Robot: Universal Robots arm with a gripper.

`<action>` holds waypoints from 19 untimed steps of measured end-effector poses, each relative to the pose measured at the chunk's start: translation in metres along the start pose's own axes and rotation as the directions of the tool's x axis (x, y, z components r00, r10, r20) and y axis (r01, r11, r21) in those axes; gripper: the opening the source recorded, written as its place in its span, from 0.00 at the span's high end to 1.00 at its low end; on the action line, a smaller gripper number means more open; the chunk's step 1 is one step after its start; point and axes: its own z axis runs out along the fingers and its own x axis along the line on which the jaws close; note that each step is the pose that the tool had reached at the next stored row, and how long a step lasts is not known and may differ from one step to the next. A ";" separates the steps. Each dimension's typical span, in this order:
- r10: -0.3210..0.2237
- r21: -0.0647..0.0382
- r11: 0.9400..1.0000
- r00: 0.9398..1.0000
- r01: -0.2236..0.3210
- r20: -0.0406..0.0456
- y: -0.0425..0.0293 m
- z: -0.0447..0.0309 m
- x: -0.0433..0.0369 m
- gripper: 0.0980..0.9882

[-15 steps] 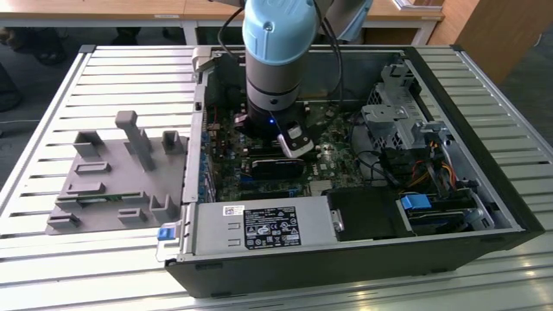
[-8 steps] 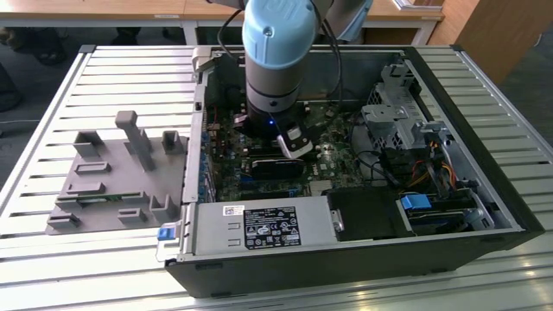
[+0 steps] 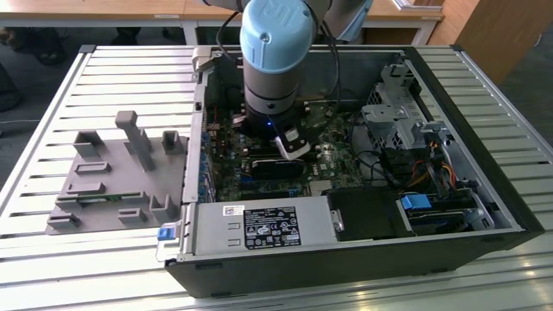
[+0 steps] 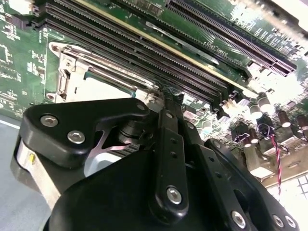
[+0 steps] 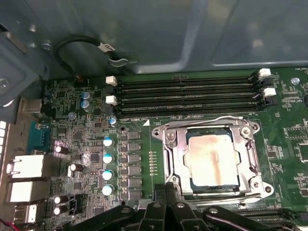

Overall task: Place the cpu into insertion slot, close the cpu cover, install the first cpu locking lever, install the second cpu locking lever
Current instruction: 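Install the second cpu locking lever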

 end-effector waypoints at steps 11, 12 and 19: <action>0.000 -0.002 1.000 1.000 0.000 0.000 0.0015 -0.0045 0.0006 0.99; 0.000 -0.002 1.000 1.000 0.000 0.000 0.0019 -0.0056 0.0007 0.99; 0.000 -0.002 1.000 1.000 0.000 0.000 0.0054 -0.0164 0.0008 0.99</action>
